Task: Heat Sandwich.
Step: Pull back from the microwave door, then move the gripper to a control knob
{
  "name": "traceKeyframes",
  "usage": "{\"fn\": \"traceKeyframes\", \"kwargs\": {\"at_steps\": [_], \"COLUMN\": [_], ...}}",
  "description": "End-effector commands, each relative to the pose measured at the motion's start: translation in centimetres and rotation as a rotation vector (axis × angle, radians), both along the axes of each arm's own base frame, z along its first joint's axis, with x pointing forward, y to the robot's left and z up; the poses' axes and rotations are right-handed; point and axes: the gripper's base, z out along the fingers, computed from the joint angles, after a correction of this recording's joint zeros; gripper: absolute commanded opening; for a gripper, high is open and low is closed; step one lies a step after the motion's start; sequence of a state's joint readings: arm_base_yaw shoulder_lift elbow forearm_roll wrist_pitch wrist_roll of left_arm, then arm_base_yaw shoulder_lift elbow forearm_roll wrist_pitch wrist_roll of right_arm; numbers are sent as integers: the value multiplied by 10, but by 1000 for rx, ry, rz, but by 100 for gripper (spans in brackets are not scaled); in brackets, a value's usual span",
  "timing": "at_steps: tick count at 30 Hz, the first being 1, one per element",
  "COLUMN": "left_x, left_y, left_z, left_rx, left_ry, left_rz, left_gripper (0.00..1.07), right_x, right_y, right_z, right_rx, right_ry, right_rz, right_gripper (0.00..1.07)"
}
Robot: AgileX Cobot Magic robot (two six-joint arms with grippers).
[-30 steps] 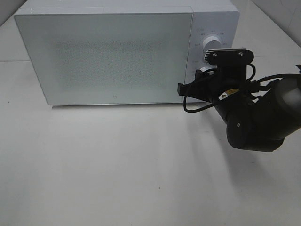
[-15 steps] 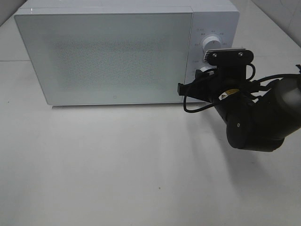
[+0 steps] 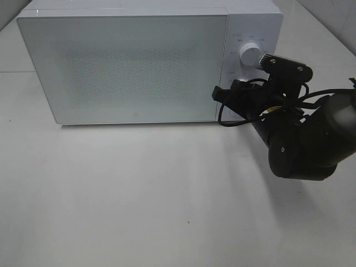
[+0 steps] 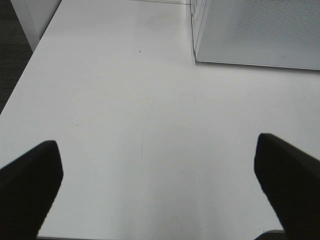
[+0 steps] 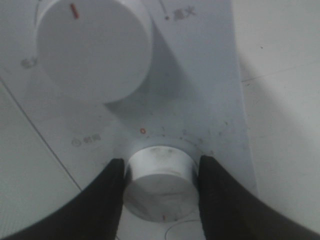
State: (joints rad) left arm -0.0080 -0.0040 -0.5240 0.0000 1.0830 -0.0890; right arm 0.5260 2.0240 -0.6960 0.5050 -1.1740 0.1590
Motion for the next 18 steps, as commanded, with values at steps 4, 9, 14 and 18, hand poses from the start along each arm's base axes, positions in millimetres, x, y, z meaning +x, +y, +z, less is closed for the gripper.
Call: {"fn": "traceKeyframes", "kwargs": {"at_steps": [4, 9, 14, 18], "left_x": [-2, -2, -2, -2], "left_y": [0, 0, 0, 0], "left_z": [0, 0, 0, 0], "left_rx": [-4, -4, -4, -4], "left_ry": [-25, -25, -25, -25], "left_rz": [5, 5, 5, 5], "left_gripper": [100, 100, 100, 100], "right_x": [4, 4, 4, 4], "right_y": [2, 2, 1, 0], "right_z": [16, 16, 18, 18], "right_rx": [284, 468, 662, 818], "right_ry": [-114, -101, -103, -93], "right_rz": [-20, -44, -76, -107], "right_gripper": [11, 11, 11, 11]}}
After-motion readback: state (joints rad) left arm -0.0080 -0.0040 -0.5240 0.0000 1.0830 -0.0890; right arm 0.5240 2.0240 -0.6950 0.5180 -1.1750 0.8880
